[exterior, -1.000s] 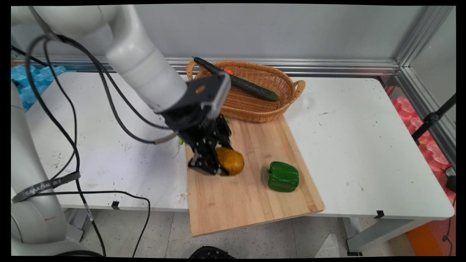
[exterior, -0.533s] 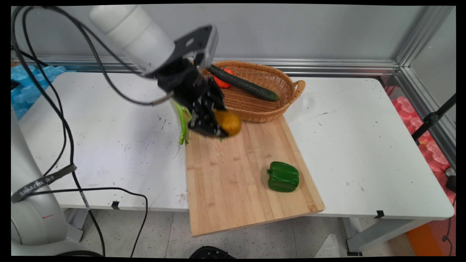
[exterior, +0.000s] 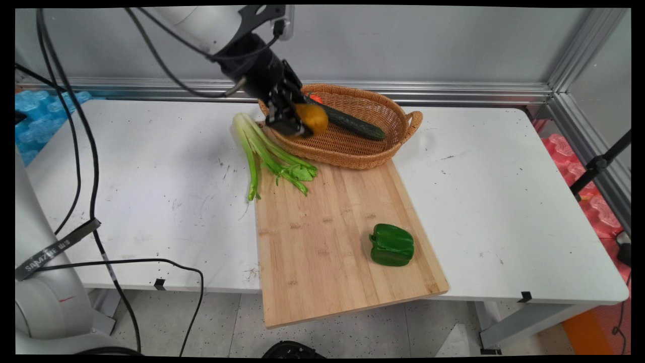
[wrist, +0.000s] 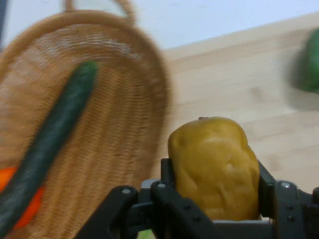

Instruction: Place the picked object in the vegetable basket

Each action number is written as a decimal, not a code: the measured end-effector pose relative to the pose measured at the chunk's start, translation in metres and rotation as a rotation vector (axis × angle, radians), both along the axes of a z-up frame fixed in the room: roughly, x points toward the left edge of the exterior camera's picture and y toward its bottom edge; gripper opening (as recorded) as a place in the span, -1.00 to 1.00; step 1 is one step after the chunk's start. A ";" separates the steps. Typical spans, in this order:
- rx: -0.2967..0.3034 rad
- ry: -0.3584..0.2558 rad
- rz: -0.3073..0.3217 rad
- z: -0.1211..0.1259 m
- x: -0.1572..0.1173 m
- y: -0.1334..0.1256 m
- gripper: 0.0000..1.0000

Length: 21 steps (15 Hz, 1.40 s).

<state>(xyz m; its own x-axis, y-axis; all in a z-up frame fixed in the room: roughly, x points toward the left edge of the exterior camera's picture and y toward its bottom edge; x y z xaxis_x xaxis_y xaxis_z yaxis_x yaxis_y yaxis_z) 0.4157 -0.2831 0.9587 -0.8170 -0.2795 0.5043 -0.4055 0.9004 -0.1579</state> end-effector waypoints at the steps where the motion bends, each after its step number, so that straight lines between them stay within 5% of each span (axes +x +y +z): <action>1: -0.005 -0.003 0.013 -0.001 0.002 -0.006 -1.00; 13: 0.018 0.000 0.275 -0.061 0.005 -0.096 -1.00; 21: 0.093 -0.019 0.353 -0.114 -0.002 -0.128 -1.00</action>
<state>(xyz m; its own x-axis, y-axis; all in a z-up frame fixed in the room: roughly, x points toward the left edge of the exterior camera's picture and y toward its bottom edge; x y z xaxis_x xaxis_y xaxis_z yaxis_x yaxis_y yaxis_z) 0.4139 -0.4106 0.8445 -0.6706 -0.5899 0.4497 -0.6919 0.7160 -0.0925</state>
